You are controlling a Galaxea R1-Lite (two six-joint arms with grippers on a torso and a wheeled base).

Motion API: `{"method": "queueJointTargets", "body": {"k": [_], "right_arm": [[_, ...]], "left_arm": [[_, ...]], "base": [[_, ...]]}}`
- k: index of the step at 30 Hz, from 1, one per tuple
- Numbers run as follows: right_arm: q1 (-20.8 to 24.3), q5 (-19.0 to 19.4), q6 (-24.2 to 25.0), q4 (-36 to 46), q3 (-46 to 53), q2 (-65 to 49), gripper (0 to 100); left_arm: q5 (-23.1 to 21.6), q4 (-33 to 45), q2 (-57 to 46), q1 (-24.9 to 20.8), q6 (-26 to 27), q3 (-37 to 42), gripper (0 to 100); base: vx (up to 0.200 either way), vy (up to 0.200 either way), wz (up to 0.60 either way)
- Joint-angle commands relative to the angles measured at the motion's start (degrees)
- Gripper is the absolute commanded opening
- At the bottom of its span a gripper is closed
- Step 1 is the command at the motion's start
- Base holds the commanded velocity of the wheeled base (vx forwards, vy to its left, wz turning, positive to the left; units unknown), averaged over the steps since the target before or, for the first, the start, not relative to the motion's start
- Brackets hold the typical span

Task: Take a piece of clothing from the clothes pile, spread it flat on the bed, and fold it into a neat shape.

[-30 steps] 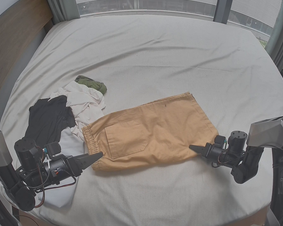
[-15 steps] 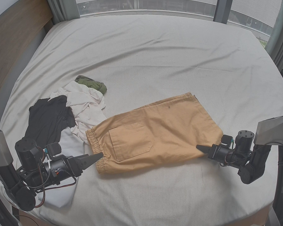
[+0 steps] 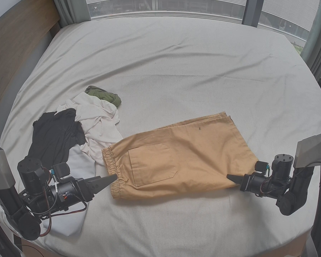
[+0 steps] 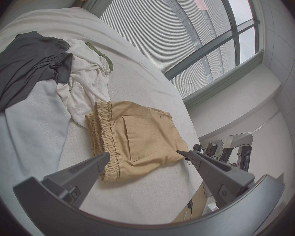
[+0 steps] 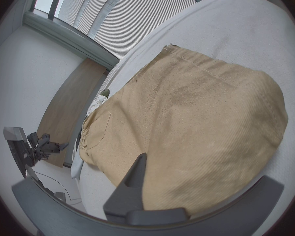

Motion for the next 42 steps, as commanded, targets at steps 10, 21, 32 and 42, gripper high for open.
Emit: {"method": "queueJointTargets", "body": {"k": [10, 21, 32, 42], "right_arm": [[-0.2, -0.6, -9.9, -0.1, 13.2, -3.2, 0], [-1.9, -3.6, -11.2, 0.5, 19.3, -5.1, 0], [-3.8, -3.8, -11.9, 1.0, 19.3, -5.6, 0], [-4.7, -4.3, -12.9, 15.3, 19.3, -15.1, 0]], "left_arm": [[0.0, 0.0, 0.7, -0.3, 0.1, 0.5, 100], [0.0, 0.0, 1.8, -0.4, 0.2, 0.4, 100], [0.0, 0.0, 1.9, -0.4, 0.2, 0.3, 100], [0.0, 0.0, 2.2, -0.5, 0.3, 0.4, 100]], "base": [[0.000, 0.000, 0.00], [0.000, 0.000, 0.00], [0.000, 0.000, 0.00], [0.000, 0.000, 0.00]]}}
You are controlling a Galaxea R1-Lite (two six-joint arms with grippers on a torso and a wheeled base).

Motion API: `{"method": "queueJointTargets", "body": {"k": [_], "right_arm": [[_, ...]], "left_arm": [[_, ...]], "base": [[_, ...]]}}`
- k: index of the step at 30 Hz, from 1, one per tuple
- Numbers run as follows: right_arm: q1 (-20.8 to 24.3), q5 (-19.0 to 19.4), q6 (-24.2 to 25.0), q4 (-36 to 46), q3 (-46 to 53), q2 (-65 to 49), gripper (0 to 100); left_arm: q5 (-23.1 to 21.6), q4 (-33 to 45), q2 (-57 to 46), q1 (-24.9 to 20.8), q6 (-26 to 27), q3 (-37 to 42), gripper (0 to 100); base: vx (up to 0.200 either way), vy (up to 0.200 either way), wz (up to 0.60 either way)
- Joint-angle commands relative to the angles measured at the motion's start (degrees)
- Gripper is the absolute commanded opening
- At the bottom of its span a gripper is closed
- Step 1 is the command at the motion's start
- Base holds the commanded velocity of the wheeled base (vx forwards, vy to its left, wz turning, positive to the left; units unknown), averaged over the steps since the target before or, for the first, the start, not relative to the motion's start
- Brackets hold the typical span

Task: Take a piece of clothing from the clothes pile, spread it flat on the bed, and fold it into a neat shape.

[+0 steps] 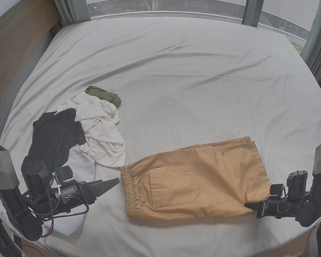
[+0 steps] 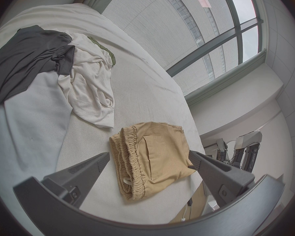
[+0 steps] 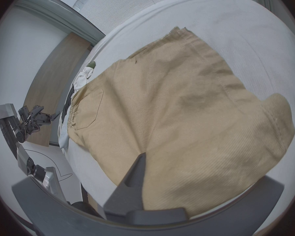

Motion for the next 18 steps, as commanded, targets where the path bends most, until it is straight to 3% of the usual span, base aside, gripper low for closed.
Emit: {"method": "queueJointTargets", "body": {"k": [1, 11, 18], "right_arm": [[-0.8, -0.4, -0.4, 3.8, 1.0, -4.8, 0], [-4.6, -0.7, -1.5, 7.8, 1.0, -5.1, 0], [-4.1, -0.7, -1.3, 9.3, 1.0, -4.8, 0]], "left_arm": [[0.0, 0.0, 0.2, -0.2, 0.0, 0.1, 100], [0.0, 0.0, 0.2, -0.3, 0.0, 0.2, 100], [0.0, 0.0, 0.2, -0.6, 0.0, 0.4, 100]], "base": [[0.000, 0.000, 0.00], [0.000, 0.000, 0.00], [0.000, 0.000, 0.00]]}}
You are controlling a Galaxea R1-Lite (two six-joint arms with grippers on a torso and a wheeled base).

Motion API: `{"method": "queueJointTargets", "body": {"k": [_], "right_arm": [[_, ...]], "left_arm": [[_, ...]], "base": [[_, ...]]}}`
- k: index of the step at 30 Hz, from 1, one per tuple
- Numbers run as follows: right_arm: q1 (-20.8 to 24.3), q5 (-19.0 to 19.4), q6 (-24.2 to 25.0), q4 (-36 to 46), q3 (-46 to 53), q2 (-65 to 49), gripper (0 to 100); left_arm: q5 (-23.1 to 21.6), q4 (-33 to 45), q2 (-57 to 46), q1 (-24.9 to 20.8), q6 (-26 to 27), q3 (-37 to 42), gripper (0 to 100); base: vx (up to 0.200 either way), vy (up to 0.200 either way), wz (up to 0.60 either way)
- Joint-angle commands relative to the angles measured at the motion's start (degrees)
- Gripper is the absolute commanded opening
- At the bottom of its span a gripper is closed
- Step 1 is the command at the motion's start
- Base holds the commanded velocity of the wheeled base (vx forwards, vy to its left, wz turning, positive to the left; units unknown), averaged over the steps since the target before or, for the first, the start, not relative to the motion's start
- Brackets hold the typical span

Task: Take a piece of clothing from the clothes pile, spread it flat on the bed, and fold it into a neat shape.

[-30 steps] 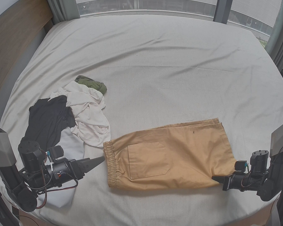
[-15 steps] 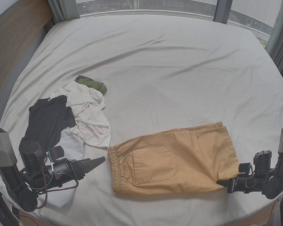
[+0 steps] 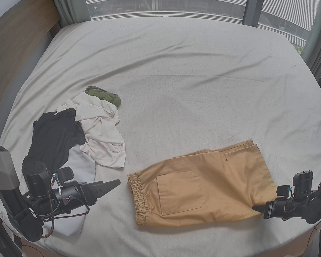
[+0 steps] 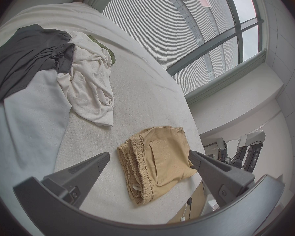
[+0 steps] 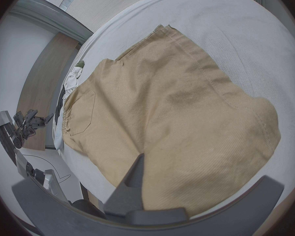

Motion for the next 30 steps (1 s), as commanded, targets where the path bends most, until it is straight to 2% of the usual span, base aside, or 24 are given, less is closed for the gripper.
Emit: {"method": "queueJointTargets", "body": {"k": [1, 3, 4, 7, 10, 13, 14, 23, 27, 30], "right_arm": [[0.4, 0.1, 0.1, 0.0, 1.0, 0.0, 0], [0.5, 0.1, 0.1, -0.2, 1.0, -0.1, 0], [0.5, 0.1, 0.1, -0.2, 1.0, -0.1, 100], [0.3, -0.6, 0.5, -0.6, 1.0, -0.3, 100], [-0.5, -5.5, 0.7, -1.1, 1.0, -1.8, 100], [-2.8, -6.2, 0.6, -1.5, 1.0, -4.2, 100], [-5.5, -6.3, 0.3, -1.6, 1.0, -6.7, 100], [-17.6, -6.2, 0.1, -1.7, -2.1, -13.1, 100], [-18.9, -4.6, 0.6, -1.8, -5.8, -15.6, 100], [-17.7, -0.5, 1.3, -2.3, -8.8, -17.4, 100]], "left_arm": [[0.0, 0.0, 0.1, -0.2, 0.0, 0.1, 100], [0.0, 0.0, 0.2, -0.3, 0.0, 0.1, 100], [0.0, 0.0, 0.2, -0.3, 0.0, 0.1, 100], [0.0, 0.0, 0.2, -0.6, 0.0, 0.2, 100], [0.0, 0.0, 0.2, -0.9, 0.0, 0.2, 100], [0.0, 0.0, 0.2, -0.9, 0.0, 0.2, 100], [0.0, 0.0, 0.1, -0.9, 0.0, 0.2, 100], [0.1, 0.0, 0.8, -2.4, 0.0, 0.9, 100], [0.2, 0.0, 0.7, -3.2, 0.1, 1.0, 100], [0.2, 0.0, 0.8, -3.5, 0.0, 1.4, 100]], "base": [[0.000, 0.000, 0.00], [0.000, 0.000, 0.00], [0.000, 0.000, 0.00], [0.000, 0.000, 0.00], [0.000, 0.000, 0.00], [0.000, 0.000, 0.00], [0.000, 0.000, 0.00], [0.000, 0.000, 0.00], [0.000, 0.000, 0.00], [0.000, 0.000, 0.00]]}}
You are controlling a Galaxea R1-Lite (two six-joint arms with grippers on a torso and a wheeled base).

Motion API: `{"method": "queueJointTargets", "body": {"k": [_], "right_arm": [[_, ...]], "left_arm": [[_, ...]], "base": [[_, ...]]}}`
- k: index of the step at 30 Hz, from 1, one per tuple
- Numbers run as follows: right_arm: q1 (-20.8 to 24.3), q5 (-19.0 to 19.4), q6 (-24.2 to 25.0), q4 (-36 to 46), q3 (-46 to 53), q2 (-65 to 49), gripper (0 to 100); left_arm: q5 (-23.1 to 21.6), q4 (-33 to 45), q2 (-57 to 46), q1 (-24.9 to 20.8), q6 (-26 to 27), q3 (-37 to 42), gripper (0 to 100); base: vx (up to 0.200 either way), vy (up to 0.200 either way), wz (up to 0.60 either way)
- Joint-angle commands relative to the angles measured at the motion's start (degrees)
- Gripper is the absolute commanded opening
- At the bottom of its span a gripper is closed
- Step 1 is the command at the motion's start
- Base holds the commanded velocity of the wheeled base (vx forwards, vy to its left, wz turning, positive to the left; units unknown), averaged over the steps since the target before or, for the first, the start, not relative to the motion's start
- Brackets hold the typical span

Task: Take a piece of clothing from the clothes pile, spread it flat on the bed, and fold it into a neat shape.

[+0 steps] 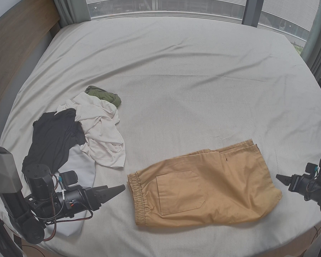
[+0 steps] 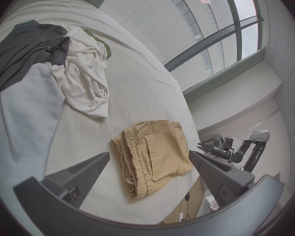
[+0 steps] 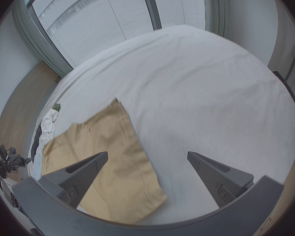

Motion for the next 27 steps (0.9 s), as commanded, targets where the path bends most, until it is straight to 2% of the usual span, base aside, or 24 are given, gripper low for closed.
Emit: {"method": "queueJointTargets", "body": {"k": [1, 4, 5, 8, 12, 21, 27], "right_arm": [[0.1, 3.7, 0.9, -0.4, -4.7, -4.6, 100], [5.2, 5.0, 2.3, -0.1, -9.2, -5.0, 100], [5.2, 5.0, 2.3, -0.1, -9.2, -5.0, 100], [11.7, 5.4, 2.4, -0.3, -11.7, -4.8, 100], [15.9, 5.4, 2.4, -0.3, -12.7, -4.5, 100], [16.2, 5.4, 2.2, -0.5, -13.1, -3.5, 100], [16.6, 5.4, 2.3, -0.6, -13.3, -3.7, 100]], "left_arm": [[0.0, 0.0, 0.4, -0.9, -0.1, 0.6, 100], [0.0, 0.0, 1.2, -1.2, -0.1, 1.0, 100], [0.0, 0.0, 1.2, -1.2, -0.1, 1.0, 100], [-0.1, 0.1, 1.6, -1.5, 0.0, 1.5, 100], [0.1, 0.0, 3.6, -1.5, 0.1, 1.8, 100], [0.0, -0.1, 8.9, -1.9, 0.4, 1.1, 100], [0.0, -0.1, 12.1, -4.8, 0.3, -0.3, 100]], "base": [[0.000, 0.000, 0.00], [0.000, 0.000, 0.00], [0.000, 0.000, 0.00], [0.000, 0.000, 0.00], [0.000, 0.000, 0.00], [0.000, 0.000, 0.00], [0.000, 0.000, 0.00]]}}
